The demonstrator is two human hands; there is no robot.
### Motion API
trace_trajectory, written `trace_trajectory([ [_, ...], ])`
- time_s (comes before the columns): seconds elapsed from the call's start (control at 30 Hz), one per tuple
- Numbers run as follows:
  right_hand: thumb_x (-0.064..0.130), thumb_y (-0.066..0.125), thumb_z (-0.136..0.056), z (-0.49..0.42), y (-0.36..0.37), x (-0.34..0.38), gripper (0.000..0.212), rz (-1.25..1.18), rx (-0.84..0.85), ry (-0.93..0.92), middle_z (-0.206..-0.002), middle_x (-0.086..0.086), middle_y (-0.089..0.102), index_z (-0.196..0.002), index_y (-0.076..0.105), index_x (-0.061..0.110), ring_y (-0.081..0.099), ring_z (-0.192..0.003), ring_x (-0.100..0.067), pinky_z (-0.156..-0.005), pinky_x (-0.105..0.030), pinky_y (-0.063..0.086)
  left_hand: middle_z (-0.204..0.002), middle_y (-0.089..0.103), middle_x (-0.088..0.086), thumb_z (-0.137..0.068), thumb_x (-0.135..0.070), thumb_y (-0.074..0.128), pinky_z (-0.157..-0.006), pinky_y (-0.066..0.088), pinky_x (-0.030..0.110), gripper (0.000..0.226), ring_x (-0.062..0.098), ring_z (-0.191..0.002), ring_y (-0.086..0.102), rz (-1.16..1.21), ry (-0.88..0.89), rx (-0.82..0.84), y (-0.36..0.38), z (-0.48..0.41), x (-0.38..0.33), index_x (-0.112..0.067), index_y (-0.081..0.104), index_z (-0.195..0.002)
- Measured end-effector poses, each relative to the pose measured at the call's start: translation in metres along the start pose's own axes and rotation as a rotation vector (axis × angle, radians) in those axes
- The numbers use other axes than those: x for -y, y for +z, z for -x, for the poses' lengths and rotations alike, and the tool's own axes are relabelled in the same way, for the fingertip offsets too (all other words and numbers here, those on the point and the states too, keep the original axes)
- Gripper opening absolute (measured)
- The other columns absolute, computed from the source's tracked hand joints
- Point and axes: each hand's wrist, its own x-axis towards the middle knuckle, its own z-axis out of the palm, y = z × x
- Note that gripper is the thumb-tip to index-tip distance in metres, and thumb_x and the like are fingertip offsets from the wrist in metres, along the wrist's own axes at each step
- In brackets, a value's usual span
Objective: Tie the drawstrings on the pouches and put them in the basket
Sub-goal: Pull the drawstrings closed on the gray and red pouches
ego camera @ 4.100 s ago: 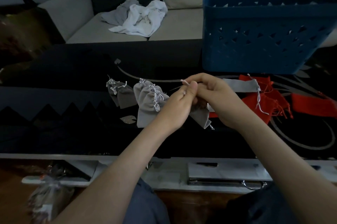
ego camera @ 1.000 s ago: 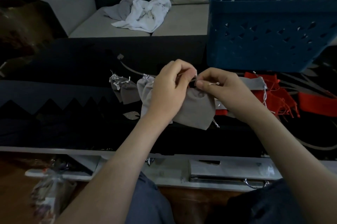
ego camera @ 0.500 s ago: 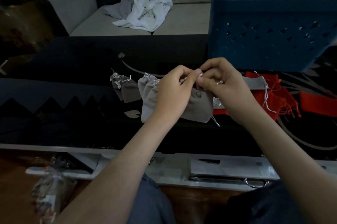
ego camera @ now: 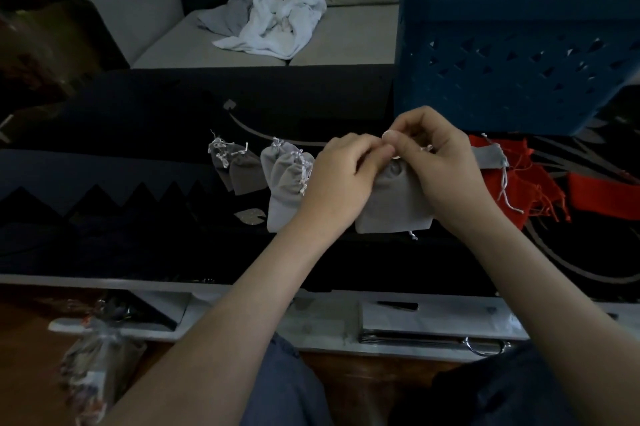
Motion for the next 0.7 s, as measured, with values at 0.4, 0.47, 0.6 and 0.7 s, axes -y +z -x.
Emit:
trace_trajectory([
  [0.4, 0.024, 0.061, -0.09, -0.005, -0.01, 0.001, 0.008, 0.151, 0.106, 0.065, -0.087, 0.009, 0.062, -0.098, 0.061, 0.022, 0.058, -0.081, -0.005, -0.074, -0.019, 0.046, -0.093, 0.07, 0.006, -0.095, -0.018, 0.054, -0.086, 0.052, 0.035, 0.019, 0.019, -0.094, 0.065, 0.583, -0.211, -0.028, -0.002, -0.003, -0.001, -0.011, 0.071, -0.093],
  [0.47, 0.026, 0.059, -0.091, -0.005, -0.01, -0.002, 0.007, 0.225, 0.157, 0.078, -0.085, 0.012, 0.062, -0.096, 0.062, 0.023, 0.058, -0.083, -0.003, -0.074, -0.019, 0.045, -0.087, 0.069, 0.001, -0.096, -0.013, 0.052, -0.081, 0.051, 0.025, 0.02, 0.014, -0.089, 0.064, 0.649, -0.222, -0.019, -0.004, -0.003, -0.001, -0.009, 0.069, -0.088],
  [0.6, 0.034, 0.055, -0.092, -0.004, -0.01, -0.003, 0.008, 0.335, 0.275, 0.068, -0.077, 0.014, 0.06, -0.087, 0.061, 0.033, 0.055, -0.079, -0.004, -0.068, -0.021, 0.04, -0.076, 0.068, -0.001, -0.096, -0.013, 0.051, -0.077, 0.051, 0.026, 0.024, 0.013, -0.081, 0.064, 0.692, -0.258, 0.021, -0.007, -0.004, 0.001, -0.013, 0.069, -0.08],
  [0.7, 0.037, 0.052, -0.094, -0.003, -0.014, -0.004, 0.018, 0.314, 0.348, 0.096, -0.077, 0.002, 0.063, -0.084, 0.065, 0.031, 0.057, -0.081, -0.015, -0.071, -0.029, 0.041, -0.067, 0.067, -0.004, -0.096, -0.013, 0.052, -0.068, 0.051, 0.021, 0.024, 0.008, -0.07, 0.063, 0.692, -0.316, 0.019, -0.009, -0.004, 0.003, -0.014, 0.07, -0.079],
])
